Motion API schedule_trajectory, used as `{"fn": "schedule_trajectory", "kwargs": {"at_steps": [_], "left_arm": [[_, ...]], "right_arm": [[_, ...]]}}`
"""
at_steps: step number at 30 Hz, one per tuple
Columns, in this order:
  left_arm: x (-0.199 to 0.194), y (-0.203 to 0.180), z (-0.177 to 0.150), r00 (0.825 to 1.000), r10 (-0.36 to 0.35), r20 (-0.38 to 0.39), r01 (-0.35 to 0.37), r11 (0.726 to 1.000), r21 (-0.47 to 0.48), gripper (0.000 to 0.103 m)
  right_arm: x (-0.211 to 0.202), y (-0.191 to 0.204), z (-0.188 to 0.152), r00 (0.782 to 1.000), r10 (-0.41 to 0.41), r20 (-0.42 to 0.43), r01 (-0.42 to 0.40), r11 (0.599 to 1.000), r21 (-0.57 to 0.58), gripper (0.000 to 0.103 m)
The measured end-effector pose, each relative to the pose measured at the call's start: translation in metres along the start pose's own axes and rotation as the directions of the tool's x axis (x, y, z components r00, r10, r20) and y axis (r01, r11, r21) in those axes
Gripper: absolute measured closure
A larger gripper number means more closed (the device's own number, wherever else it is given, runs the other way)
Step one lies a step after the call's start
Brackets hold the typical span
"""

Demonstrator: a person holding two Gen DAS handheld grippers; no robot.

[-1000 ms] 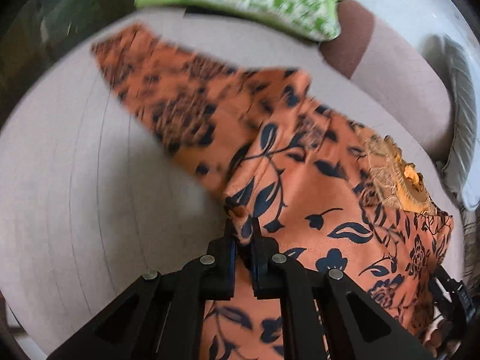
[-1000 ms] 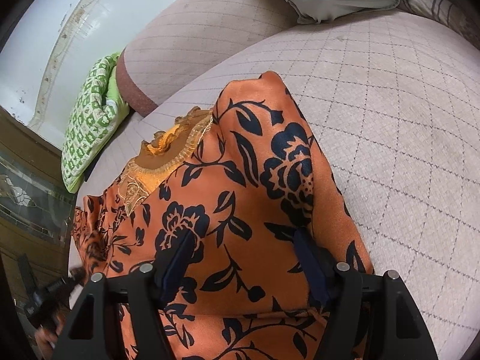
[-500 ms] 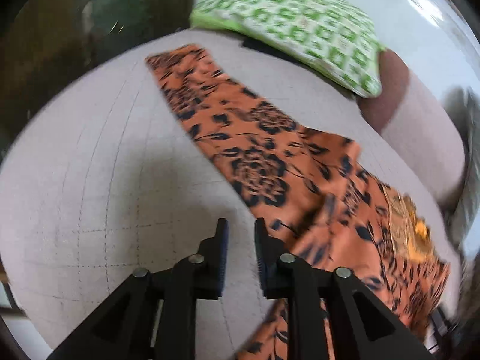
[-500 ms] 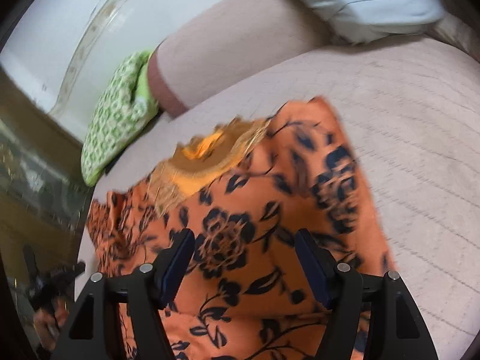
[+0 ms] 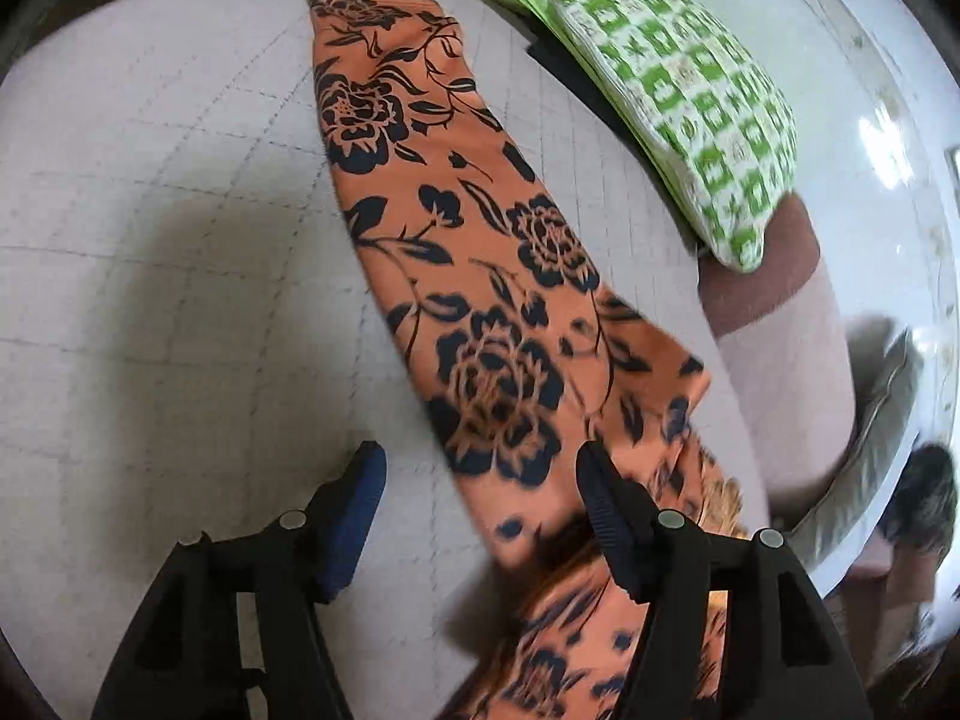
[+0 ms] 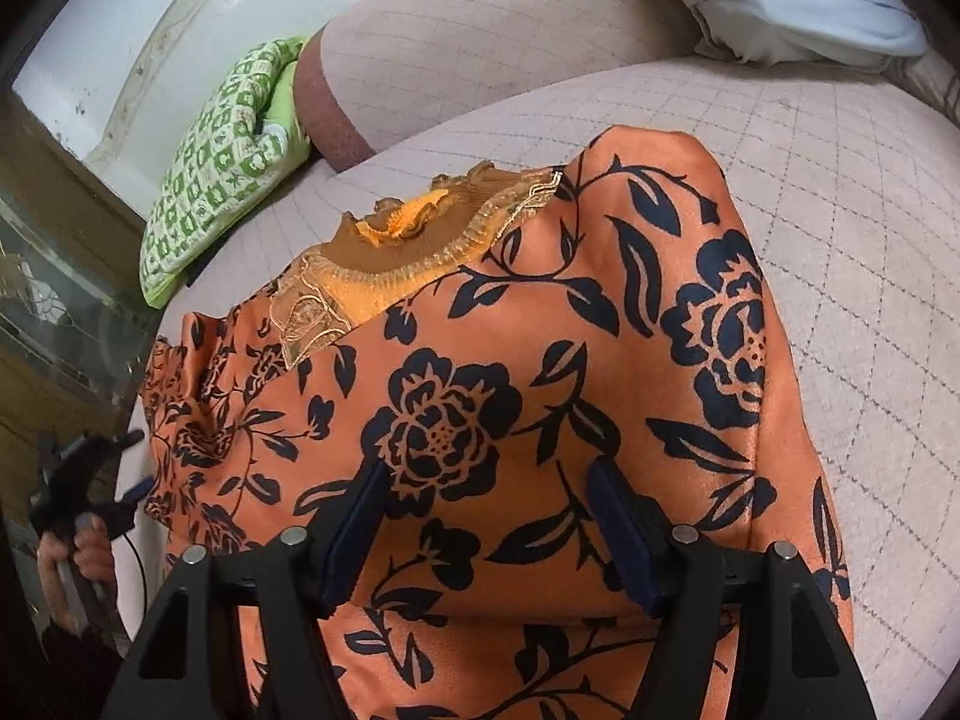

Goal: Fold small clothes

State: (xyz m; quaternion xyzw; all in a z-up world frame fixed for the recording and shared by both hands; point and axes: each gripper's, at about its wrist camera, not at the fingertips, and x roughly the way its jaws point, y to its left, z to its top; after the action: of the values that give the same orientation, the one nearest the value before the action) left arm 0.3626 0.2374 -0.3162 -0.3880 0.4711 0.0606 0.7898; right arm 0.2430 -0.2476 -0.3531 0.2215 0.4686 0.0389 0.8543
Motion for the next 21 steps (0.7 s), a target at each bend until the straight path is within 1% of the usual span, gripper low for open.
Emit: {"fn": "schedule_trajectory", "kwargs": {"at_steps": [4,7,9,10,12,13,14,17,19,21], "left_arm": [[0.007,0.001,0.012,0.999,-0.036,0.027,0.036,0.999,-0.028,0.037],[0.01,0.007,0.017,0.997,-0.062,0.046,0.066,0.994,-0.092,0.037],[0.011,0.005,0.018,0.997,-0.056,0.051,0.06,0.995,-0.085,0.037],[0.012,0.001,0.017,0.997,-0.043,0.059,0.046,0.997,-0.06,0.039],[0.012,-0.002,0.017,0.997,-0.025,0.076,0.027,0.999,-0.028,0.069],[0.013,-0.002,0.017,0.997,-0.023,0.073,0.024,1.0,-0.013,0.094],[0.016,-0.003,0.016,0.997,-0.027,0.066,0.027,1.0,-0.002,0.099],[0.015,-0.003,0.014,0.994,-0.064,0.089,0.064,0.998,0.01,0.098],[0.008,-0.008,0.015,0.986,-0.117,0.116,0.114,0.993,0.025,0.098],[0.0,-0.014,0.015,0.98,-0.146,0.136,0.142,0.989,0.043,0.098]], "right_arm": [[-0.001,-0.001,-0.002,1.0,0.005,0.001,-0.005,1.0,-0.001,0.032],[0.0,-0.002,-0.002,1.0,0.01,0.003,-0.01,1.0,-0.001,0.032],[-0.001,-0.002,-0.002,1.0,0.012,0.006,-0.012,1.0,0.0,0.032],[-0.002,-0.002,-0.002,1.0,0.013,0.009,-0.012,1.0,-0.003,0.032],[-0.008,0.004,-0.002,0.999,0.024,0.03,-0.023,0.999,-0.036,0.032],[-0.011,0.007,-0.002,0.999,0.025,0.041,-0.023,0.998,-0.054,0.032],[-0.014,0.011,-0.003,0.998,0.026,0.054,-0.022,0.997,-0.074,0.032],[-0.016,0.015,-0.004,0.997,0.032,0.064,-0.026,0.996,-0.089,0.032],[-0.015,0.012,-0.004,0.998,0.022,0.057,-0.017,0.997,-0.079,0.032],[-0.012,0.007,-0.003,0.999,0.015,0.047,-0.012,0.999,-0.052,0.032]]}}
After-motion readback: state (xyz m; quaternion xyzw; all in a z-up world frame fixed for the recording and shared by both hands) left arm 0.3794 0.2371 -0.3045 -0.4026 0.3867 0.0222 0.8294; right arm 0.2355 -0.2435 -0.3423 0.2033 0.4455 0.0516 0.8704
